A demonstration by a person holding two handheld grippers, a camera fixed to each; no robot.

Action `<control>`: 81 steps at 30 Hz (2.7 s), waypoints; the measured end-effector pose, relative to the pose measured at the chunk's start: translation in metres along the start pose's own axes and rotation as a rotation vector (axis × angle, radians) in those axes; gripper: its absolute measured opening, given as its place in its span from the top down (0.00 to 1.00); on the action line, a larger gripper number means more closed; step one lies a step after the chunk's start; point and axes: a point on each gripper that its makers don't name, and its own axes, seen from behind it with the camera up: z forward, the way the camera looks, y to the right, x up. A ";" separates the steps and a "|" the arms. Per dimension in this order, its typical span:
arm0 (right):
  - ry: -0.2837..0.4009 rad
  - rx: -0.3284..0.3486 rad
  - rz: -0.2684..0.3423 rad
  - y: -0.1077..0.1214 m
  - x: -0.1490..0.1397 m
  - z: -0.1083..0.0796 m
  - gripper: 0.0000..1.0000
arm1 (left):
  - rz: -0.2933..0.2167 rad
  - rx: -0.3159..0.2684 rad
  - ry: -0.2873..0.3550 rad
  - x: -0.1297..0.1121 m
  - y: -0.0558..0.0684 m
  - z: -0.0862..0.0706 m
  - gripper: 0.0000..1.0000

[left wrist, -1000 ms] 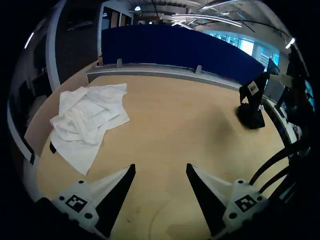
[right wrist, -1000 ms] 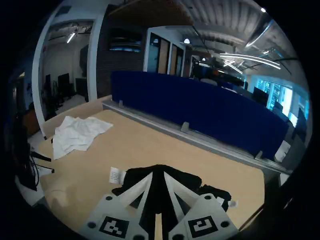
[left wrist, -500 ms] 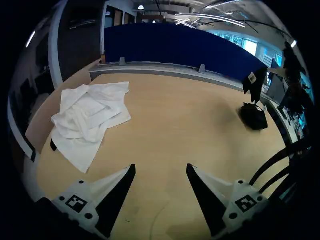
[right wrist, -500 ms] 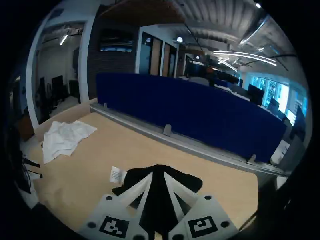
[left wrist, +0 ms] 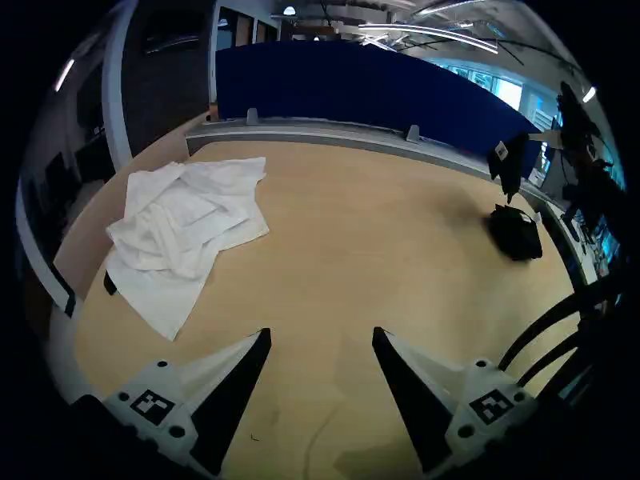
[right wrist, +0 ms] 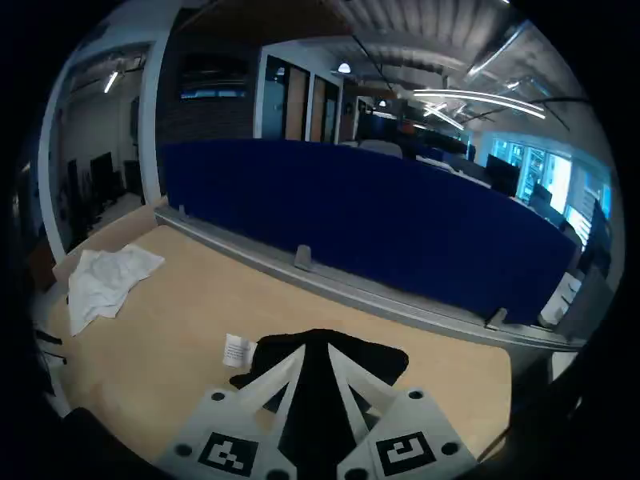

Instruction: Fold towel

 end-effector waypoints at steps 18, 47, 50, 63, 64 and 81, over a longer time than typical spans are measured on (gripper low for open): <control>-0.047 -0.012 0.033 0.015 -0.025 0.015 0.96 | -0.004 0.011 -0.006 0.002 0.000 0.002 0.06; -0.319 -0.213 0.325 0.052 -0.278 -0.074 0.96 | 0.060 -0.029 -0.020 0.005 0.025 0.010 0.06; -0.332 -0.220 0.337 0.052 -0.284 -0.070 0.95 | 0.062 -0.028 -0.020 0.005 0.025 0.009 0.06; -0.324 -0.244 0.335 0.052 -0.281 -0.071 0.90 | 0.063 -0.030 -0.021 0.005 0.026 0.009 0.06; -0.322 -0.248 0.334 0.052 -0.281 -0.073 0.89 | 0.063 -0.030 -0.021 0.005 0.026 0.010 0.06; -0.222 -0.286 0.320 0.049 -0.247 -0.084 0.24 | 0.063 -0.043 -0.013 0.010 0.026 0.010 0.06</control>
